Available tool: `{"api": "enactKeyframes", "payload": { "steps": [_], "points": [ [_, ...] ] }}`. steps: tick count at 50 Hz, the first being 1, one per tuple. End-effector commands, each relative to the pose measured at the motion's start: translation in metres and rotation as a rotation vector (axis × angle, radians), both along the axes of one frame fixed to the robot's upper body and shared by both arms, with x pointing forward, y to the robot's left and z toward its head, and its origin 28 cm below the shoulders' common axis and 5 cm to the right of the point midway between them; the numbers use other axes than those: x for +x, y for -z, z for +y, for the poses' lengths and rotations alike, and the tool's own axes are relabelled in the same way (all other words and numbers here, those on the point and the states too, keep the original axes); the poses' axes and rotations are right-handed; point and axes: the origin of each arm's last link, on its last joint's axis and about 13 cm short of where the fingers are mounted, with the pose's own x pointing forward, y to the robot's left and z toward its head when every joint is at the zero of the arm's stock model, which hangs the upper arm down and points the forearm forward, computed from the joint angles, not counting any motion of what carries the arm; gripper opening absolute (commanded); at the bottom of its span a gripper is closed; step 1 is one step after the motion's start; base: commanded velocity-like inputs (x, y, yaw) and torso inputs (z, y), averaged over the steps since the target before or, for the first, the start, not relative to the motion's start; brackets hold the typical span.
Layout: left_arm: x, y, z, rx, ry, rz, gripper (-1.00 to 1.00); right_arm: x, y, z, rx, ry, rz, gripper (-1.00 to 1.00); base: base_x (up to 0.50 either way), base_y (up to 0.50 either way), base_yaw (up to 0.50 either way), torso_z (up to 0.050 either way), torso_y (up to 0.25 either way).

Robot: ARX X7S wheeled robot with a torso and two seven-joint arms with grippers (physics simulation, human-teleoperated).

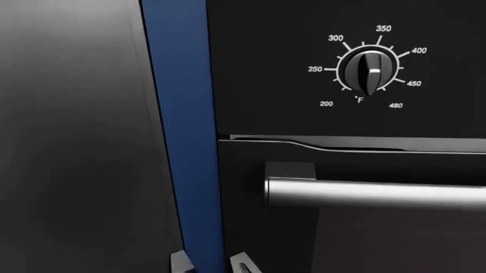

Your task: Close the microwave door

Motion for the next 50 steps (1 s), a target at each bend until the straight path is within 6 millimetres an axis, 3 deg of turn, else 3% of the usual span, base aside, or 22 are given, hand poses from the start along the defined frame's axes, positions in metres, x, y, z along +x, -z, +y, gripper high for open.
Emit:
{"api": "enactKeyframes", "payload": {
  "steps": [1,24,31,50],
  "points": [
    [0.0,0.0,0.0,0.001,0.005,-0.002,1.0,-0.003,-0.014,0.011,-0.078,-0.025,-0.002,1.0,0.0,0.0,0.0,0.0,0.0],
    [0.002,-0.001,-0.001,0.005,0.009,0.005,1.0,-0.002,-0.053,0.008,-0.044,0.003,-0.07,1.0,0.0,0.0,0.0,0.0,0.0],
    [0.002,-0.003,-0.002,0.006,0.01,0.002,1.0,0.0,-0.077,0.01,-0.085,0.005,-0.145,1.0,0.0,0.0,0.0,0.0,0.0],
    [0.003,-0.003,-0.004,0.006,0.02,0.008,1.0,-0.001,-0.103,0.011,-0.081,0.014,-0.219,1.0,0.0,0.0,0.0,0.0,0.0]
  ]
}}
